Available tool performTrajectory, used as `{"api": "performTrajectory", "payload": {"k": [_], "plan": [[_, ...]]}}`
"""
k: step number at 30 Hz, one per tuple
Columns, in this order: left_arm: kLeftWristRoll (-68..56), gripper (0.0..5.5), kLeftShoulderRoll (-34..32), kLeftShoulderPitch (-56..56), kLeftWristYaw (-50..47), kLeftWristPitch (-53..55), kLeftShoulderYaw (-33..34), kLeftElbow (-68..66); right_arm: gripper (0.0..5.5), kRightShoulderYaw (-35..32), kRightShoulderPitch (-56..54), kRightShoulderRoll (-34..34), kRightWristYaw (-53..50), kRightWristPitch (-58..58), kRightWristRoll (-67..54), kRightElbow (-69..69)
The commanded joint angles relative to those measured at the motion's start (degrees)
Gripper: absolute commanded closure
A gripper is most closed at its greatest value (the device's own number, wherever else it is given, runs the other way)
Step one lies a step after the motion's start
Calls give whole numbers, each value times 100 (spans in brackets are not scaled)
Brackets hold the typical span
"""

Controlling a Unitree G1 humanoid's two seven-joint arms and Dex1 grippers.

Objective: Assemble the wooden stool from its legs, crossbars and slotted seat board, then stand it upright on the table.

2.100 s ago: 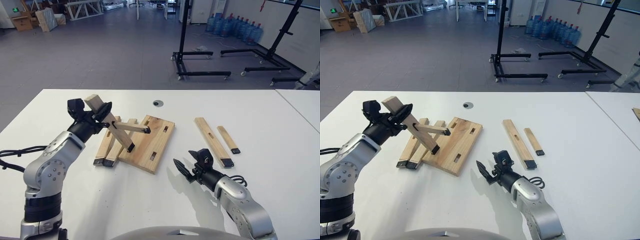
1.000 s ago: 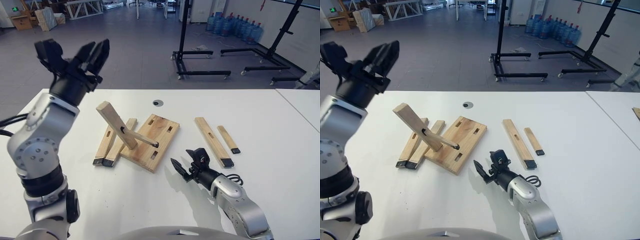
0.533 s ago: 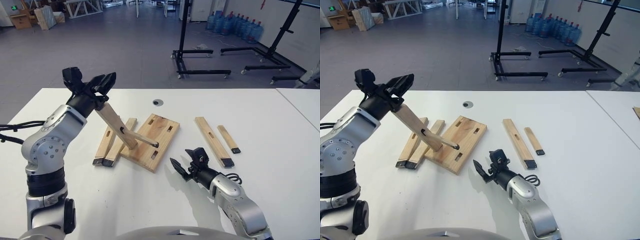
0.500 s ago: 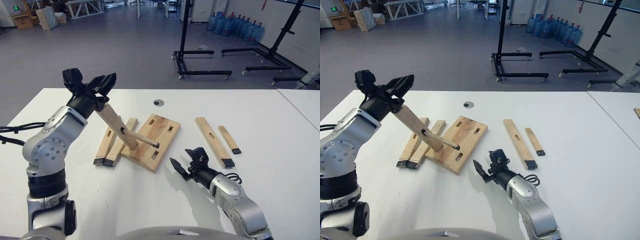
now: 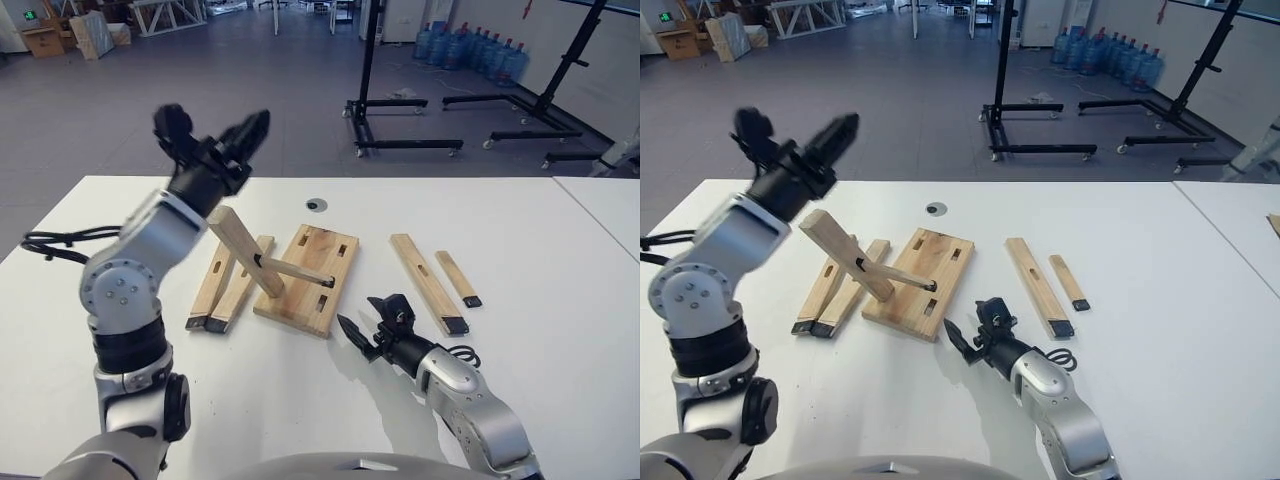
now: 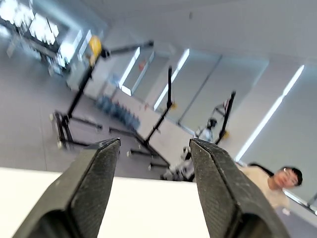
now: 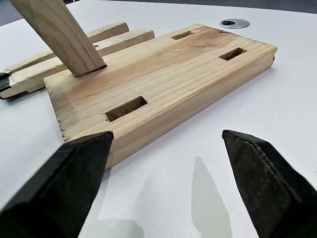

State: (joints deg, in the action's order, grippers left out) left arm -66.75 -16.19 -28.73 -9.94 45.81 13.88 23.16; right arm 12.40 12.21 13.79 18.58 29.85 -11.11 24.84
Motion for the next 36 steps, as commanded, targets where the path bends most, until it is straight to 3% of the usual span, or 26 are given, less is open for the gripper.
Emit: {"api": "performTrajectory", "payload": {"k": [1, 6, 14, 17, 20, 27, 32, 36], "plan": [[487, 294, -584, -121, 291, -440, 660, -562, 142, -12, 33, 43, 4, -19, 43, -34], [-471, 294, -428, -884, 124, -460, 1000, -562, 142, -31, -19, 30, -25, -17, 46, -70], [1846, 294, -902, 525, 888, -971, 205, -1489, 142, -59, -23, 56, -3, -50, 35, -106], [2383, 294, -778, 886, 1265, -986, -385, -1313, 142, -65, -15, 75, 3, -44, 40, -106], [2464, 294, -625, 1366, 1674, -803, -784, -1199, 142, -68, -39, 77, 9, -48, 42, -123], [2231, 294, -574, 1917, 2308, -398, -1013, -436, 142, -92, -41, 74, 15, -103, 62, -219], [2254, 294, -336, 2023, 2375, -207, -1382, -78, 142, -175, -13, 67, -15, -148, 50, -300], [2291, 294, -282, 2052, 2324, -181, -1266, -71, 142, -286, 40, 146, 11, -187, 56, -342]]}}
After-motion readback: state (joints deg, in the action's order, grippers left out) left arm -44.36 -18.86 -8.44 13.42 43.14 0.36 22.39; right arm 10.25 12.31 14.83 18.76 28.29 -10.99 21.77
